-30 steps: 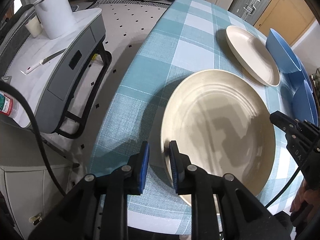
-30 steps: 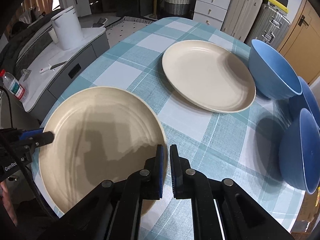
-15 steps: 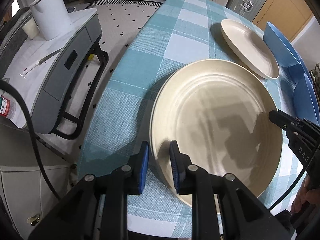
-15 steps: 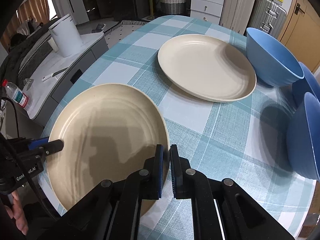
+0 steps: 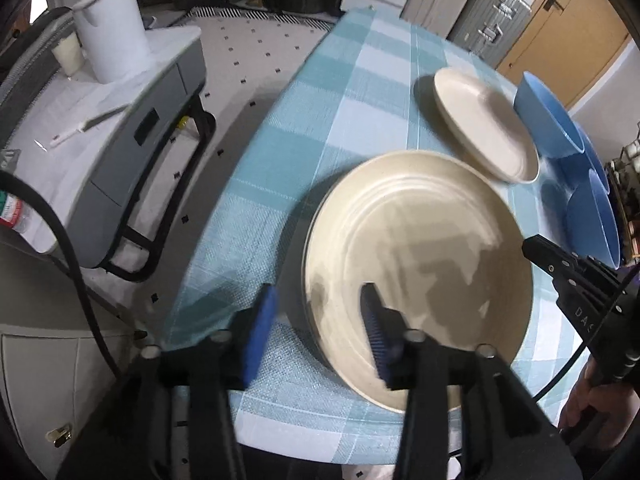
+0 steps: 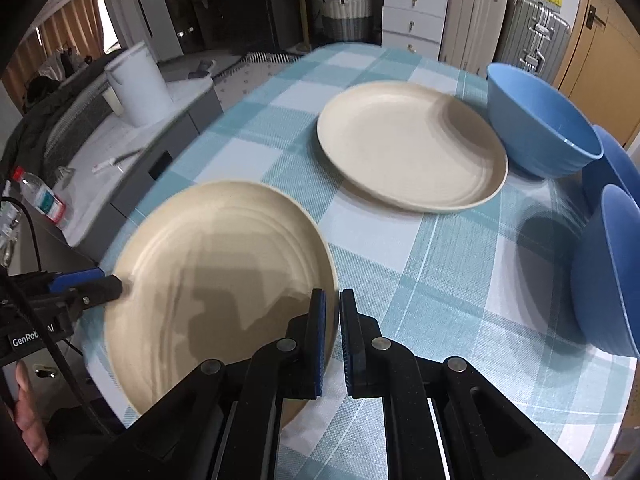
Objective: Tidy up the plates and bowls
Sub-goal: 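Lower the plate onto the other cream plate and open both grippers, then withdraw both open grippers from the plate stack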
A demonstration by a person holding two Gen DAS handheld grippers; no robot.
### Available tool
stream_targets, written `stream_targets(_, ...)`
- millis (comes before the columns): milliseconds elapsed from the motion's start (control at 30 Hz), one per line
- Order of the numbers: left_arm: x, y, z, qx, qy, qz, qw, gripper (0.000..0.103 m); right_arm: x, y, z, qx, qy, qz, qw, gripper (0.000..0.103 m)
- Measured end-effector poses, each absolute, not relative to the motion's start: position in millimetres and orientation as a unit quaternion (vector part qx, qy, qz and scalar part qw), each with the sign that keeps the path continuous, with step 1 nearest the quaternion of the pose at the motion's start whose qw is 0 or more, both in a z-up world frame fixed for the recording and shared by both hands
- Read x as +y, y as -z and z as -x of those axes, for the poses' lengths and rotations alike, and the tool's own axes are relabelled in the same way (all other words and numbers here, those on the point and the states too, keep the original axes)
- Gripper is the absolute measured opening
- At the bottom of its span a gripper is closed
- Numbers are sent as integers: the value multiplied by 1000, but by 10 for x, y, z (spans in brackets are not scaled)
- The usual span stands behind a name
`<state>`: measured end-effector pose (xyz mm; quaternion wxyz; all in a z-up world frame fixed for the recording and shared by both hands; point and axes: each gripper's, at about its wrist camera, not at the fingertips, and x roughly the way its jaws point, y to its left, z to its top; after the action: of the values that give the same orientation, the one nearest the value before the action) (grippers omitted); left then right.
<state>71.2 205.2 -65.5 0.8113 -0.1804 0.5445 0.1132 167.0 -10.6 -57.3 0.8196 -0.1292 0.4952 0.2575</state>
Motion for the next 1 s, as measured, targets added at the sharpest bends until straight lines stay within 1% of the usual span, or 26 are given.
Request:
stream_targets(300,1426,11,-526,444,-78,88,888,46,-659,168,-1473,437,-255,60,860,8)
stream_targets(567,824,-378,-407,372,-45,30,926,50,-1368,-102,-1226,389,-221,11,894,8)
stream_targets(667,643,-472,-348,342,-39,18,939,56,-1609,-174,-1120,371,-209,-1,905,14)
stream_targets(733,548,-509,-316,326,-36,15,944,60,-1745,-209,-1027,354,-204,-5,913,16)
stream_targets(767,493,-517,-303,316,-37,13,948,67,-1789,-217,-988,349,-202,-3,915,16)
stream_targets(800,445,-525,-271,306,-38,12,951,77,-1850,-221,-937,342,-198,-2,919,17)
stream_targets(833,399,-528,-247,294,-36,13,955,80,-1919,-223,-878,332,-192,-2,923,17)
stream_targets(933,249,-492,-205,269,-26,9,963,82,-2073,-225,-742,309,-181,-8,934,26)
stream_targets(1000,145,-458,-211,264,-23,3,964,83,-2158,-214,-657,292,-174,-10,940,39)
